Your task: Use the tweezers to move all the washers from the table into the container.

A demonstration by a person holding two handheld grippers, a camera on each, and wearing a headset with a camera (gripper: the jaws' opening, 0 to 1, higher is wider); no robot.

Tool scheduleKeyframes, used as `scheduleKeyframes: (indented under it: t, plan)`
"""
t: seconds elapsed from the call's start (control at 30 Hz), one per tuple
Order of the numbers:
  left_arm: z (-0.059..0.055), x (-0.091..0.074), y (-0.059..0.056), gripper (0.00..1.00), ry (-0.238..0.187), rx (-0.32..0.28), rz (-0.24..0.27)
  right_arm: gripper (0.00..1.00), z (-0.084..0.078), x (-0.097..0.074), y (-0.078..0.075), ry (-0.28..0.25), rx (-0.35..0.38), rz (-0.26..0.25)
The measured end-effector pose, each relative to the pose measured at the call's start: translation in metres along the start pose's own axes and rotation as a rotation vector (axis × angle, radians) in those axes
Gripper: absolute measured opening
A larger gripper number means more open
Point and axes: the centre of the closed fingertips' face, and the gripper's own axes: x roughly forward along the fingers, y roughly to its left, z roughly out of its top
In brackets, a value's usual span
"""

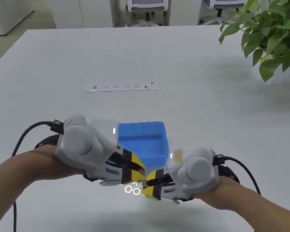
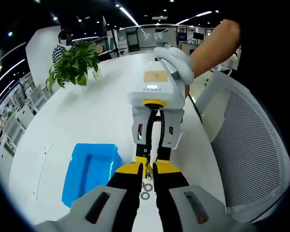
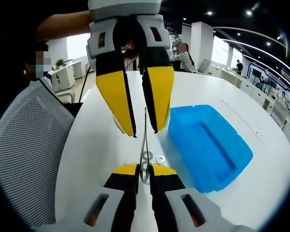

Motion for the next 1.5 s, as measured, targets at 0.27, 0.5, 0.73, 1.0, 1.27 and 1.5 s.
scheduleKeyframes:
  t: [0.27, 0.5, 0.73, 1.0, 1.27, 1.5]
  plan:
    - [-0.004, -0.009, -0.002, 0.28, -0.030, -0.057, 0.019, 0.10, 0.001, -0.003, -0.001, -0.001, -0.003, -0.005]
    - [-0.008, -0.016, -0.003, 0.42, -0.055, -0.117, 0.042, 0.10, 0.007, -0.006, -0.002, -0.004, -0.010, -0.008]
    - [-0.007, -0.024, 0.002, 0.54, -0.107, -0.175, 0.071, 0.10, 0.017, -0.012, -0.005, -0.021, -0.007, -0.013]
    - [-0.004, -0.035, 0.004, 0.68, -0.153, -0.227, 0.118, 0.10, 0.035, -0.023, -0.018, -0.049, -0.014, -0.028]
    - [-0.008, -0.043, -0.002, 0.77, -0.164, -0.267, 0.134, 0.10, 0.053, -0.031, -0.034, -0.075, -0.024, -0.043]
    - [-0.015, -0.048, 0.003, 0.85, -0.158, -0.278, 0.182, 0.10, 0.062, -0.032, -0.048, -0.088, -0.033, -0.045]
